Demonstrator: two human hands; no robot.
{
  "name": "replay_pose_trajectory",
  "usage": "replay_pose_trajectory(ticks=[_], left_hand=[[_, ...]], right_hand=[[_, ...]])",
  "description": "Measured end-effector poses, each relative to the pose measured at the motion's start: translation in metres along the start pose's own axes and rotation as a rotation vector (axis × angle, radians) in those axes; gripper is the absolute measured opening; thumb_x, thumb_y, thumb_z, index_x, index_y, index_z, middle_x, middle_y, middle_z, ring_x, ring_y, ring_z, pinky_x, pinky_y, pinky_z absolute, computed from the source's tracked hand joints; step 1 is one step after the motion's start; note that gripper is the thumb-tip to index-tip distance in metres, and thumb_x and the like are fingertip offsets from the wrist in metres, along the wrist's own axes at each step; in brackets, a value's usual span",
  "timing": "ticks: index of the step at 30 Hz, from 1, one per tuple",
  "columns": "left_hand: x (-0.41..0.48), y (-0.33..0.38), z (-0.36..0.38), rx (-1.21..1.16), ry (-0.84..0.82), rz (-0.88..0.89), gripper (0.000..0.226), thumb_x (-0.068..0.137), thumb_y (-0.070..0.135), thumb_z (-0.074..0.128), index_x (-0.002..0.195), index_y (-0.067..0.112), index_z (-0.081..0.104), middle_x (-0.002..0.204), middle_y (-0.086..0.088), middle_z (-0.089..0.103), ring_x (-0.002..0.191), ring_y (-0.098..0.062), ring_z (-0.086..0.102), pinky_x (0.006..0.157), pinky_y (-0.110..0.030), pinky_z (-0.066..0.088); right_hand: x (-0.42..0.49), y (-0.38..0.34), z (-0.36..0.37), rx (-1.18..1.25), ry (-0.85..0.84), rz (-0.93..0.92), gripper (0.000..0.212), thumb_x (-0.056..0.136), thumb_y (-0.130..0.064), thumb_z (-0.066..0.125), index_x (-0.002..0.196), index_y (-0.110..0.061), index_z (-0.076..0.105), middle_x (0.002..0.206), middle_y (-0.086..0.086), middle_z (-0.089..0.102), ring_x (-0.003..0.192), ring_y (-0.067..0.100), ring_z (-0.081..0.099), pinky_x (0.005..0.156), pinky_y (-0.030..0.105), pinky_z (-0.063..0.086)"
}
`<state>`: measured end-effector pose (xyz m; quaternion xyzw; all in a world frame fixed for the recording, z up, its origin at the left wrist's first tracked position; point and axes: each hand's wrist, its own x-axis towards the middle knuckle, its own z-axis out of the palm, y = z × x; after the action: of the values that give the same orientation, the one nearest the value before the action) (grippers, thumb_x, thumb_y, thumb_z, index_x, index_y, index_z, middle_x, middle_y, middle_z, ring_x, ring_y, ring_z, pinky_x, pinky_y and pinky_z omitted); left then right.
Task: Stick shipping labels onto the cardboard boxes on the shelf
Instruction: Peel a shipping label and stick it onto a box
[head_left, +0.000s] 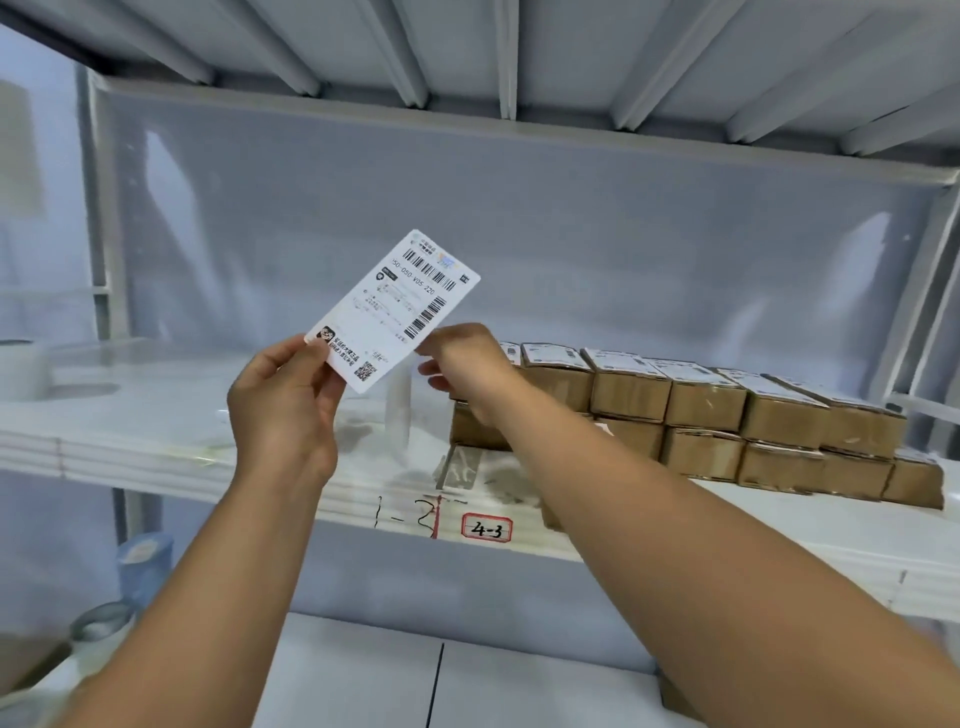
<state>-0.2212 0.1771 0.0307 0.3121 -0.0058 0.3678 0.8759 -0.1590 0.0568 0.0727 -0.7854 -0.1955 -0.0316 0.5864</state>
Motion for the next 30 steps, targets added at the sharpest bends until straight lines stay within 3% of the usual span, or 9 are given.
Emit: replay_pose_trajectory(ticks=[4,8,10,12,16,20,22,26,30], left_hand=[[0.010,-0.005,-0.010,0.050,0.019,-0.008,0.017,0.090,-0.004,0.054,0.079,0.009,0.058,0.086,-0.011,0.066,0.079,-0.019,0.068,0.068,-0.022,0.056],[0.019,-0.012,-0.018,0.079,0.046,-0.016,0.017,0.090,-0.004,0.053,0.080,0.008,0.058,0.087,-0.012,0.066,0.080,-0.019,0.067,0.066,-0.020,0.055],[0.023,-0.016,-0.021,0.076,0.064,-0.026,0.015,0.090,-0.004,0.053,0.082,0.007,0.058,0.089,-0.013,0.066,0.082,-0.019,0.067,0.066,-0.019,0.055],[0.025,-0.021,-0.023,0.071,0.096,-0.032,0.013,0.090,-0.003,0.053,0.084,0.006,0.058,0.090,-0.012,0.066,0.082,-0.017,0.067,0.066,-0.017,0.054],[0.020,-0.033,-0.016,0.075,0.137,-0.022,0.013,0.090,-0.002,0.055,0.083,0.008,0.059,0.087,-0.010,0.064,0.079,-0.013,0.065,0.068,-0.016,0.054],[0.004,-0.044,0.003,0.084,0.076,-0.036,0.013,0.090,-0.003,0.055,0.084,0.008,0.058,0.088,-0.010,0.063,0.080,-0.014,0.064,0.068,-0.016,0.053],[-0.007,-0.048,0.013,0.095,0.010,-0.038,0.013,0.090,-0.002,0.055,0.083,0.008,0.059,0.089,-0.010,0.064,0.083,-0.016,0.065,0.067,-0.015,0.053],[-0.035,-0.054,0.033,0.192,-0.137,0.013,0.010,0.092,0.004,0.056,0.089,0.010,0.063,0.092,-0.008,0.069,0.084,-0.019,0.068,0.066,-0.017,0.053],[-0.067,-0.060,0.051,0.398,-0.227,0.168,0.025,0.093,0.011,0.057,0.112,0.027,0.059,0.104,0.015,0.064,0.071,-0.013,0.071,0.063,-0.018,0.055]], right_hand=[[0.018,0.014,0.035,0.157,0.005,0.080,0.009,0.088,-0.013,0.054,0.087,-0.013,0.062,0.093,0.009,0.062,0.074,0.018,0.052,0.075,0.027,0.047],[0.044,0.045,0.060,0.204,0.045,0.178,0.069,0.068,-0.027,0.055,0.136,-0.029,0.041,0.112,0.003,0.063,0.084,0.020,0.049,0.082,0.033,0.042],[0.034,0.036,0.059,0.283,0.142,0.185,0.047,0.080,-0.021,0.052,0.127,-0.025,0.049,0.117,0.005,0.061,0.079,0.017,0.048,0.076,0.031,0.042],[0.025,0.028,0.051,0.440,0.229,0.176,0.019,0.095,-0.023,0.045,0.108,-0.017,0.057,0.102,0.005,0.061,0.075,0.015,0.051,0.072,0.028,0.044],[0.012,0.018,0.031,0.659,0.225,0.074,0.040,0.096,-0.049,0.044,0.097,-0.010,0.055,0.082,0.005,0.064,0.067,0.014,0.059,0.065,0.025,0.050],[-0.003,0.011,0.014,0.577,0.297,0.032,0.009,0.091,-0.015,0.061,0.088,-0.015,0.052,0.087,0.009,0.068,0.065,0.015,0.060,0.056,0.019,0.048],[-0.004,0.013,-0.003,0.525,0.390,-0.004,0.016,0.089,-0.004,0.056,0.081,-0.017,0.053,0.086,0.008,0.069,0.065,0.017,0.062,0.054,0.022,0.049],[-0.011,0.018,-0.043,0.393,0.518,-0.033,0.016,0.090,-0.012,0.060,0.076,-0.021,0.059,0.087,0.003,0.071,0.084,0.024,0.069,0.083,0.042,0.056],[-0.026,0.027,-0.087,0.390,0.588,-0.051,0.017,0.091,-0.009,0.059,0.076,-0.016,0.059,0.083,0.003,0.069,0.072,0.018,0.066,0.077,0.034,0.056]])
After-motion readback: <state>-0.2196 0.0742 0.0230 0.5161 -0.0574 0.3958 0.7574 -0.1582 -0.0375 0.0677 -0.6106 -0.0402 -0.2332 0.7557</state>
